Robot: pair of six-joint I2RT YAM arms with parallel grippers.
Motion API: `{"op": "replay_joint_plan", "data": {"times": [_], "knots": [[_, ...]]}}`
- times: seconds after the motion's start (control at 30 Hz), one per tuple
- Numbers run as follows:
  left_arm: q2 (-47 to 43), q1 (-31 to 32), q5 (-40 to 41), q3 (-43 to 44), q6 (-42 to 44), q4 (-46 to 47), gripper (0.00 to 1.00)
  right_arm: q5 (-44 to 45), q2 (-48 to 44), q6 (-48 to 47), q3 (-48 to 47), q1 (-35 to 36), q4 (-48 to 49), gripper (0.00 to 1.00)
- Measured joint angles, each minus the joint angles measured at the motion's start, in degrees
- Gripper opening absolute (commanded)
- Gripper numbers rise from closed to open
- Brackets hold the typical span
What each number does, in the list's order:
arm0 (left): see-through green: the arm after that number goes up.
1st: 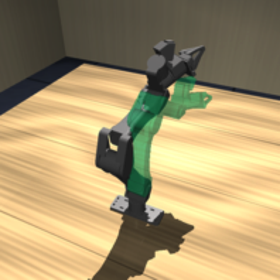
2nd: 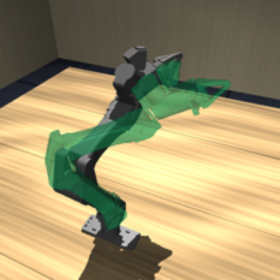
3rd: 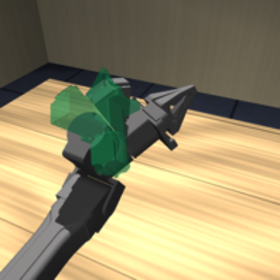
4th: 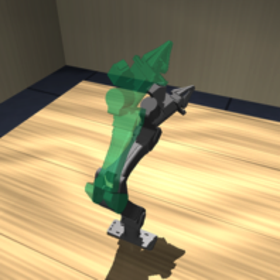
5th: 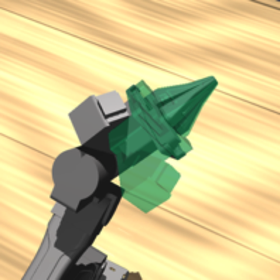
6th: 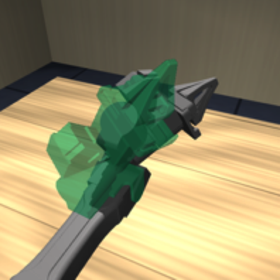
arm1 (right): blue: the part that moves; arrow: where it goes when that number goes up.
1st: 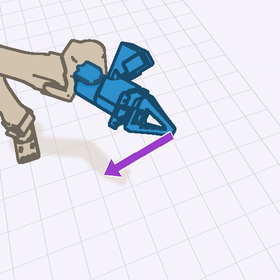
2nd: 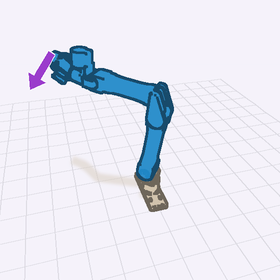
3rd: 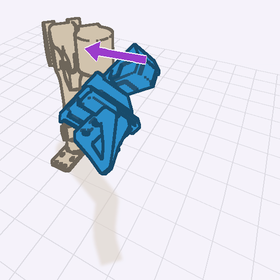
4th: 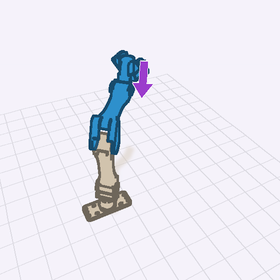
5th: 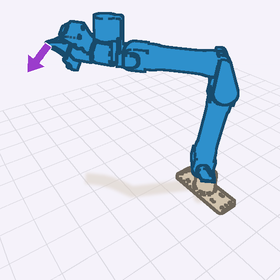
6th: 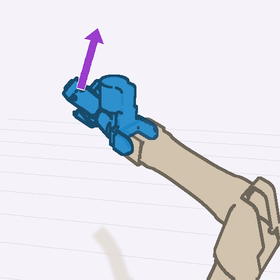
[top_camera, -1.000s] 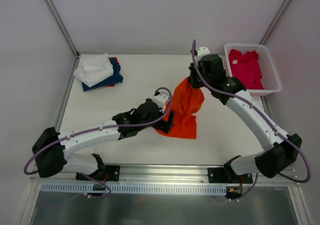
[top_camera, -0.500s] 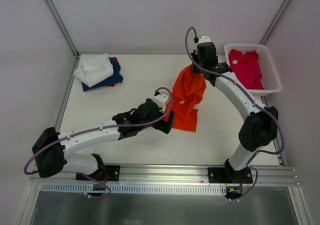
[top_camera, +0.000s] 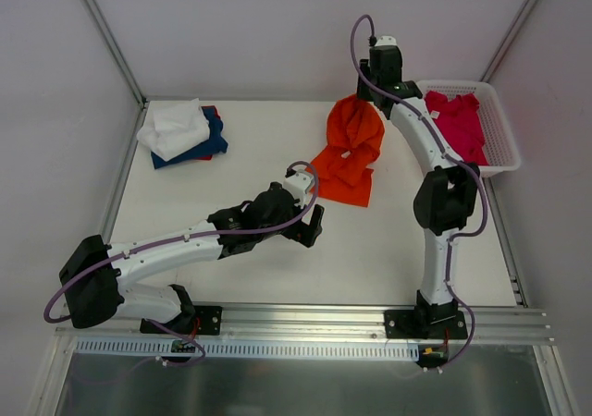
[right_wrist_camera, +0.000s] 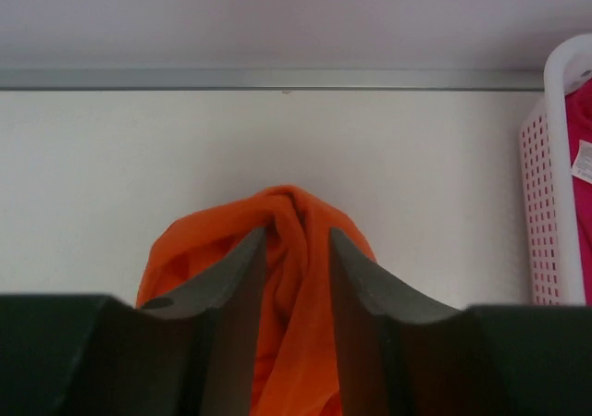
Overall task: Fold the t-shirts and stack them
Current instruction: Move the tshirt to the center of the board
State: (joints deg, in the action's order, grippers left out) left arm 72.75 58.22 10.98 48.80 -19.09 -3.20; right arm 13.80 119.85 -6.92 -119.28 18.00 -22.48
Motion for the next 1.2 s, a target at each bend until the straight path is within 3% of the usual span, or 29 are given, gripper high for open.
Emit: {"op": "replay_joint_plan", "data": {"times": [0.13,0.37,0.5,0.67,0.83,1.2], "knots": [[0.0,0.0,0.22,0.0,-0.04,-0.02,0.99,-0.11,0.9,0.76,2.45,-0.83,-0.85,0.51],[0.0,-0.02,3.76,-1.77,-1.75,0.37,0.99,-0.79,-10.14,3.41,27.87,0.42,1.33,0.5],[0.0,-0.04,5.14,-2.89,-4.2,0.37,0.99,-1.73,-18.12,4.31,36.35,3.3,1.95,0.49],[0.0,-0.26,6.43,-4.72,-7.82,0.72,0.99,-3.89,-24.65,5.03,40.5,8.61,4.02,0.47],[-0.13,-1.4,6.75,-7.34,-11.02,0.87,0.99,-5.7,-24.81,5.6,43.04,12.37,4.92,0.44],[-4.7,-2.47,7.54,-10.16,-13.7,0.85,0.99,-11.56,-13.16,8.04,43.95,14.58,8.61,0.4]]}}
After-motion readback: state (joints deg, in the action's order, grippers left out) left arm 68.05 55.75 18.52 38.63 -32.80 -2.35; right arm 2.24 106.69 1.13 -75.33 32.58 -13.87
